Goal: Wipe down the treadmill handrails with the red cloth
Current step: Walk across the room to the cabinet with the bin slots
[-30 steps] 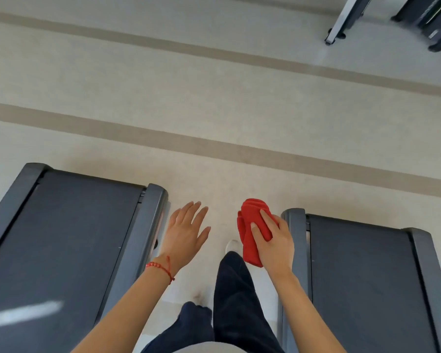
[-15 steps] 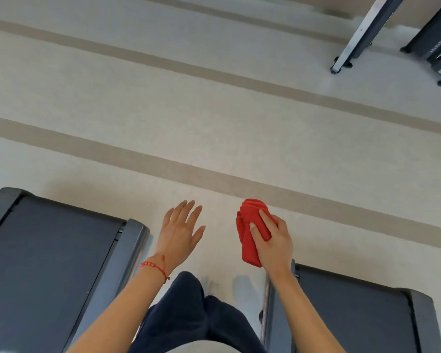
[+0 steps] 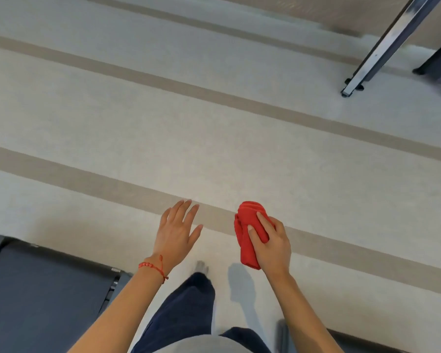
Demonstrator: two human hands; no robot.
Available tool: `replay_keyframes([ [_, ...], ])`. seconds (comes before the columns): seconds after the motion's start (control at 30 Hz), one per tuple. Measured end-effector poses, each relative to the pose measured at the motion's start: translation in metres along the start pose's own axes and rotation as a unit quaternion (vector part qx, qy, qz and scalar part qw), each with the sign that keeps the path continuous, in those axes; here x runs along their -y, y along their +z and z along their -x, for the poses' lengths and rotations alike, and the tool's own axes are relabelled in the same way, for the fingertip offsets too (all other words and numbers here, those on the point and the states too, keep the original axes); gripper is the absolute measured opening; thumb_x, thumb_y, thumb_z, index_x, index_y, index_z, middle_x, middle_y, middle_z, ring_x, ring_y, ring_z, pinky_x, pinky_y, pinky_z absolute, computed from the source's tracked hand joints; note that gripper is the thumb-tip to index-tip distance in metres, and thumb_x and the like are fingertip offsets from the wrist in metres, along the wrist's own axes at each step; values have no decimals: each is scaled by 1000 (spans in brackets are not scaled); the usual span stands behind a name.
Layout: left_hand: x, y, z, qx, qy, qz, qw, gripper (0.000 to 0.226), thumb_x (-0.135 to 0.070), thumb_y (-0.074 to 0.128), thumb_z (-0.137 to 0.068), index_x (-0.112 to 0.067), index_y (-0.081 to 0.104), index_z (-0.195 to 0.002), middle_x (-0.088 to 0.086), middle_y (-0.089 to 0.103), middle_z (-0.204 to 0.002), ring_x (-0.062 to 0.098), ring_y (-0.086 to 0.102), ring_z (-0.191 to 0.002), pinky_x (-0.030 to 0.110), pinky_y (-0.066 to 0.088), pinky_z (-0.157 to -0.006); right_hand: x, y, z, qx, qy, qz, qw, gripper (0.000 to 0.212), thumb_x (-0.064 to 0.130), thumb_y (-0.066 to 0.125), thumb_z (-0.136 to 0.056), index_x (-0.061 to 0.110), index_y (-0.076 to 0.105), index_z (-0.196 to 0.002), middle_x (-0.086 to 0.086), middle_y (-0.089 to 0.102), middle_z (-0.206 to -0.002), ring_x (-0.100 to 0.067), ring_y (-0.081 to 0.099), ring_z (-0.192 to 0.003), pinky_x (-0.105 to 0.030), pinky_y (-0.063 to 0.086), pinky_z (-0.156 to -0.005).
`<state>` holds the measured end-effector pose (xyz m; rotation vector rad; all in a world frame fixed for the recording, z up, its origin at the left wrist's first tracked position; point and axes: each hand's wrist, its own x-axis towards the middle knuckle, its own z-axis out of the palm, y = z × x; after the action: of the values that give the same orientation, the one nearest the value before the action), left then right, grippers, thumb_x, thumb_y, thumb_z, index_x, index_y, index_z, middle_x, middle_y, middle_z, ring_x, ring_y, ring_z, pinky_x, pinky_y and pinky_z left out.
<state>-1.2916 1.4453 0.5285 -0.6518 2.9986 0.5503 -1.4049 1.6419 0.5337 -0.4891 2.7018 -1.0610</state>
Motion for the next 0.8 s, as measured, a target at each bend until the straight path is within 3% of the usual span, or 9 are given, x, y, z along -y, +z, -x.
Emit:
replay_keyframes([
  [0.13, 24, -21, -61, -15, -6, -4, 1000, 68, -49, 10, -99, -6, 56, -123, 15, 57, -126, 31, 47, -119, 48, 46, -93, 26, 11, -63, 3, -11, -1, 1000, 44, 36, 56, -88, 25, 49, -130, -6, 50, -130, -24, 55, -107, -36, 48, -87],
  [0.4, 47, -46, -157, -72, -44, 7, 996, 68, -49, 11, -99, -5, 58, -120, 16, 58, -123, 27, 40, -118, 42, 37, -95, 67, 28, -184, 25, -58, -5, 998, 43, 37, 56, -88, 26, 51, -129, -4, 49, -130, -21, 54, -107, -33, 46, -87],
  [0.53, 57, -52, -209, -85, -97, 7, 992, 68, -49, 10, -99, -5, 59, -119, 16, 60, -121, 31, 48, -115, 48, 48, -88, 82, 44, -256, 56, -97, 6, 994, 43, 38, 56, -88, 25, 51, -128, -5, 50, -129, -22, 55, -107, -41, 50, -88],
  [0.8, 72, -66, -279, -118, -239, 38, 963, 68, -51, 11, -99, -6, 57, -120, 16, 59, -122, 34, 52, -113, 50, 48, -88, 127, 67, -381, 155, -216, 18, 964, 41, 34, 60, -86, 24, 54, -126, -5, 53, -125, -22, 56, -105, -29, 45, -83],
])
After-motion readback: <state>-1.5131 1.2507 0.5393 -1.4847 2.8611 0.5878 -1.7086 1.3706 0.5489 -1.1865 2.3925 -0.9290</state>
